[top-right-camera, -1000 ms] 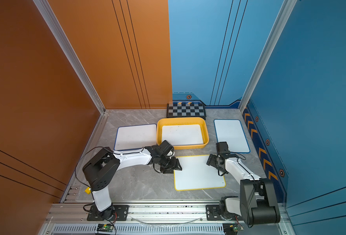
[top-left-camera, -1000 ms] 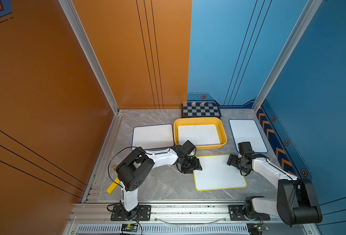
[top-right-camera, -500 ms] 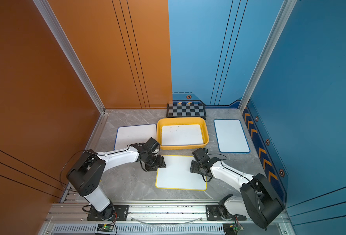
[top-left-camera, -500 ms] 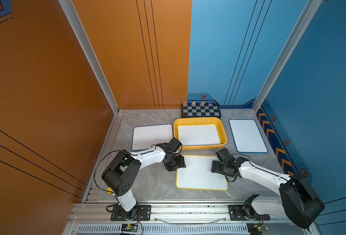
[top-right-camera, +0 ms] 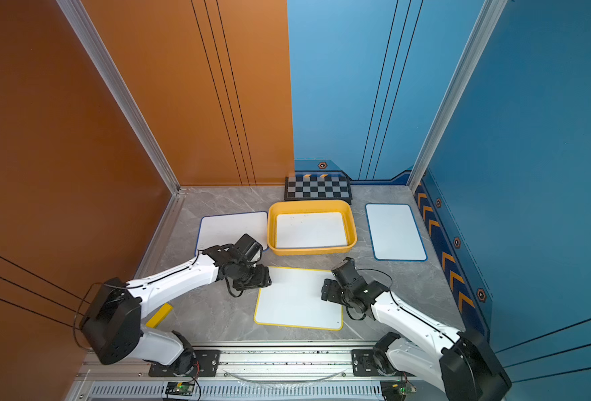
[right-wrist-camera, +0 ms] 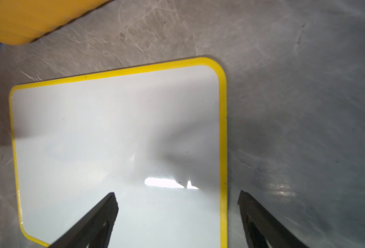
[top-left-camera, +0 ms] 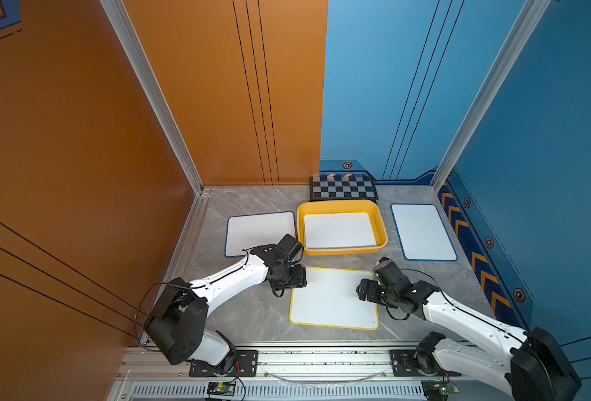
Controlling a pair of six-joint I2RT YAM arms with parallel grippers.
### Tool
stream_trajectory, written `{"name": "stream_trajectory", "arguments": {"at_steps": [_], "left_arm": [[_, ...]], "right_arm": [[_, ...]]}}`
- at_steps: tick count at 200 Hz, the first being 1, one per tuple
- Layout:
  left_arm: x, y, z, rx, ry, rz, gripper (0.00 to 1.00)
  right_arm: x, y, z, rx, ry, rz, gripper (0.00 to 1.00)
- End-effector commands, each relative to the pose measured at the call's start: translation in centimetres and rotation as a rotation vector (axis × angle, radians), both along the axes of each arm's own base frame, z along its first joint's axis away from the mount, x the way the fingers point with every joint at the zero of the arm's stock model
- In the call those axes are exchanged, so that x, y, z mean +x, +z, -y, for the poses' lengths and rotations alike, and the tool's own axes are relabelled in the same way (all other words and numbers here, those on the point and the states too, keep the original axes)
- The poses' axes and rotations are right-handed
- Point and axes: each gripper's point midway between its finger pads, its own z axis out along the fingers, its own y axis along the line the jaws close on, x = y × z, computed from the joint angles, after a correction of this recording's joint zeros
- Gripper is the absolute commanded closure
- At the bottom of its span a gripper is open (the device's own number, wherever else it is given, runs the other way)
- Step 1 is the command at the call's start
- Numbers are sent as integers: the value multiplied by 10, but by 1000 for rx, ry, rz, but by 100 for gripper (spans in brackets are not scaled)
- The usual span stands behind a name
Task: Put the whiteboard into the storage box
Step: Move the whiteboard to the center of the board.
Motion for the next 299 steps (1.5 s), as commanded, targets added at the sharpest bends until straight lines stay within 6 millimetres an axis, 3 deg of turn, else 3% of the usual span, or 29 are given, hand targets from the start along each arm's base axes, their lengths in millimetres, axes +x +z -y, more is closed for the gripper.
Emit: {"name": "stream_trajectory", "arguments": {"at_steps": [1,50,94,194,229,299], "left_arm": [[-17,-5,-28,109,-2,-1,31],[-32,-20,-38,153,34,-34,30],[-40,-25,-37,177,28,-36,30],[-54,-47,-33,204,-35,-128,27],[-51,-49,-19,175,-42,-136,27],[-64,-70,18,140,-92,-185,26]], "right_arm": [[-10,-4,22,-29,-39,-18,8],[-15,-6,46,-64,-101,-60,7],[-23,-22,38,-79,-40,-173,8],[-35,-31,22,-121,1,-209,7],[-42,-33,17,-115,4,-213,7],[-50,-39,9,-99,15,-214,7]]}}
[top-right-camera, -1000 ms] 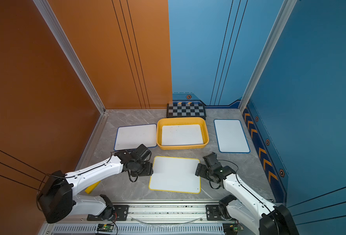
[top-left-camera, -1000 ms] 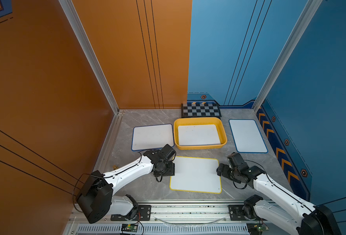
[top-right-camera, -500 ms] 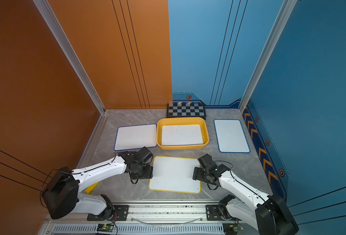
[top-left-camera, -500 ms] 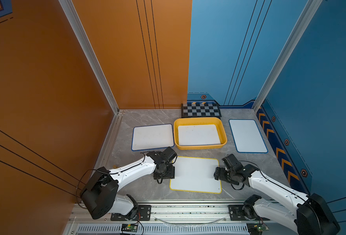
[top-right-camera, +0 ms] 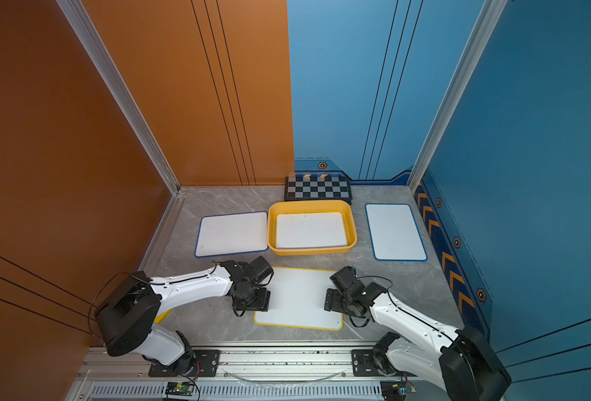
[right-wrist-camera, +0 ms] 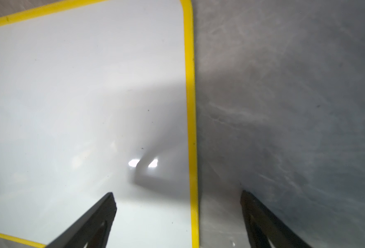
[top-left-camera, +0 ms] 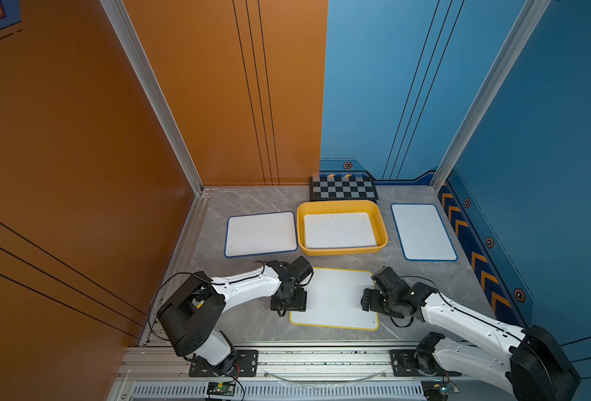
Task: Put the whiteboard into the storage box
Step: Move the whiteboard to the center of the board, then pick up the whiteboard at the center of the board.
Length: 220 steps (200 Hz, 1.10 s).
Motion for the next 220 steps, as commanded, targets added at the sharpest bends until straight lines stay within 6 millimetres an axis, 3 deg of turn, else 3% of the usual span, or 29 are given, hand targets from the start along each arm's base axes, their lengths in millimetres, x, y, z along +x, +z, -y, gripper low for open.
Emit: {"name": "stream_trajectory", "arguments": {"at_steps": [1,83,114,137,154,220], "left_arm": [[-4,-4,21,-60,0,-27,26],[-16,-14,61,-304,-3,-108,26],[-31,-33,51,-312,25,-175,26],[-37,-34,53,-366,22,-185,26],[-29,-27,60,-447,41,-148,26],[-19,-29,46,-484,114,-115,27]], "right_arm": [[-15,-14,3,-1,-21,-54,7],[-25,-40,-7,-6,11,-114,7],[-24,-42,-10,3,16,-117,7],[-24,-45,-14,20,19,-125,7],[-26,-47,-21,48,22,-143,7],[-28,-46,-30,69,25,-142,8]]}}
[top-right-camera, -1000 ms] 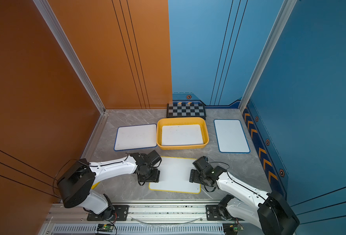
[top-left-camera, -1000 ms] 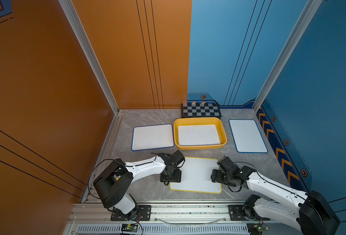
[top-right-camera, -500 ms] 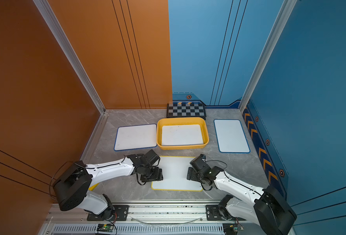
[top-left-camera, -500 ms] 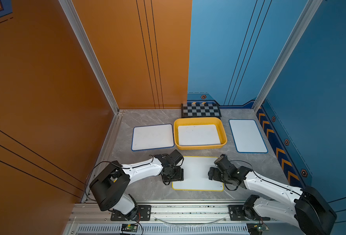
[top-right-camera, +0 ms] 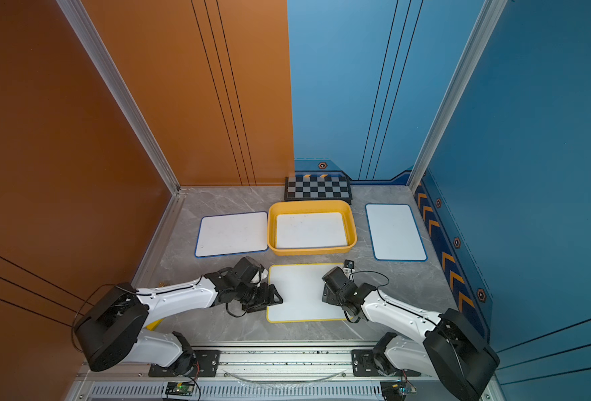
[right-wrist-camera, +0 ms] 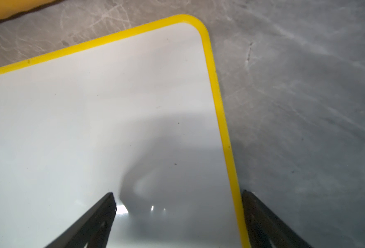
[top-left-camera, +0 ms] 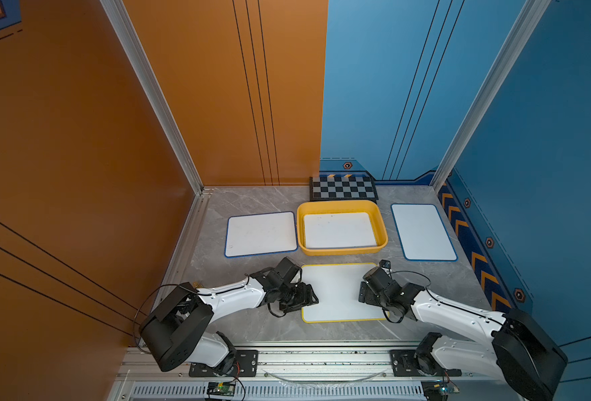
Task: Put the whiteboard into the storage box
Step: Pick up the whiteboard at the center of the board.
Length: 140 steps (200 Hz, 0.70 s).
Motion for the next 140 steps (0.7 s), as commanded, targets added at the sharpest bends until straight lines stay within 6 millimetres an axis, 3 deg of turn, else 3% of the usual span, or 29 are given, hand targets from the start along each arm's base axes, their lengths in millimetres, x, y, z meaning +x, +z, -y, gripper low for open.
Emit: {"name": "stream_trajectory", "arguments": {"at_steps": [1,89,140], "left_arm": [[-25,-40,-6,31,-41,-79,27],[-24,-44,-28,45,17,-73,27],[-26,-33,-51,72,46,-59,27]], "right_arm": [[-67,-37,-34,198,83,-324,8],[-68,-35,-28,177,74,-317,7],[-66,-31,-20,165,62,-307,7]]}}
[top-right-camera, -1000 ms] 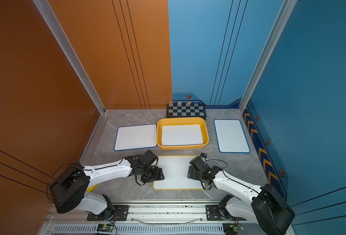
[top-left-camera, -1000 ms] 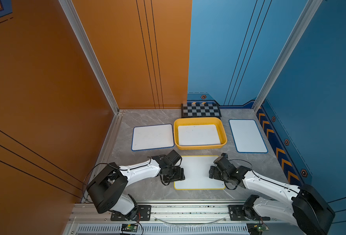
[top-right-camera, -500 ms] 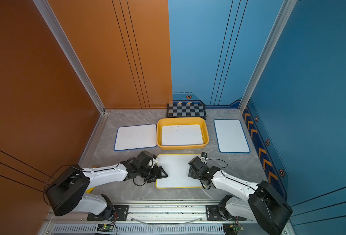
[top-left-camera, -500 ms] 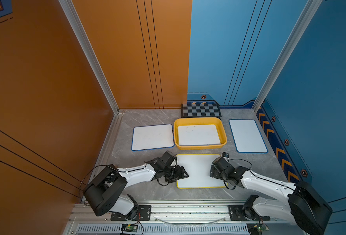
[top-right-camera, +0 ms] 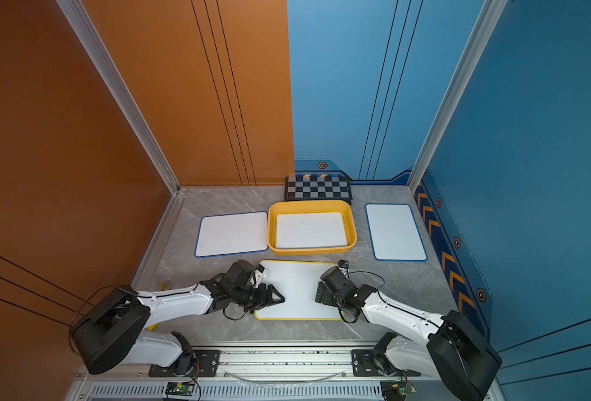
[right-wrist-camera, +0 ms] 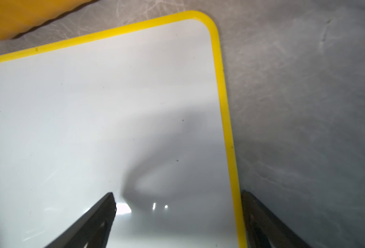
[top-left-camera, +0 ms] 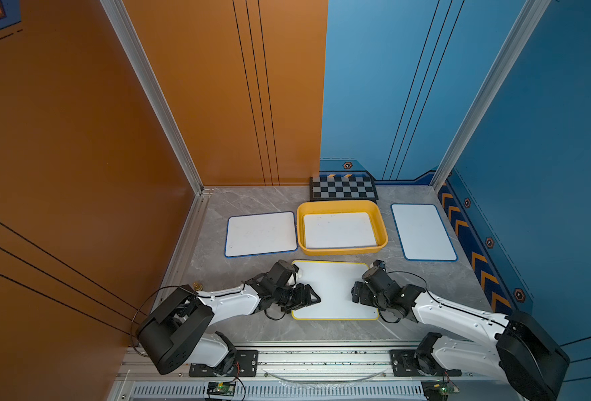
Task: Put the whiteboard into the storage box
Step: Pick up the whiteboard at the center of the board.
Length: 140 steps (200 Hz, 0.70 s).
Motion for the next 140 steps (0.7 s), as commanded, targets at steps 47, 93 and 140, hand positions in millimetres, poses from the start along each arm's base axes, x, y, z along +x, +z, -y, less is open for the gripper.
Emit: {"name": "stream_trajectory", "arguments": {"at_steps": [47,93,140], "left_arm": [[-28,-19,-77,207,93,-94,27],[-23,-4,-77,113,145,-36,27],[-24,-19,-82,211,140,-75,28]], "right_arm": [[-59,-36,22,-13,13,-278,7],[-59,-38,20,-11,22,-285,6],[-57,-44,24,-18,9,-305,7]]}}
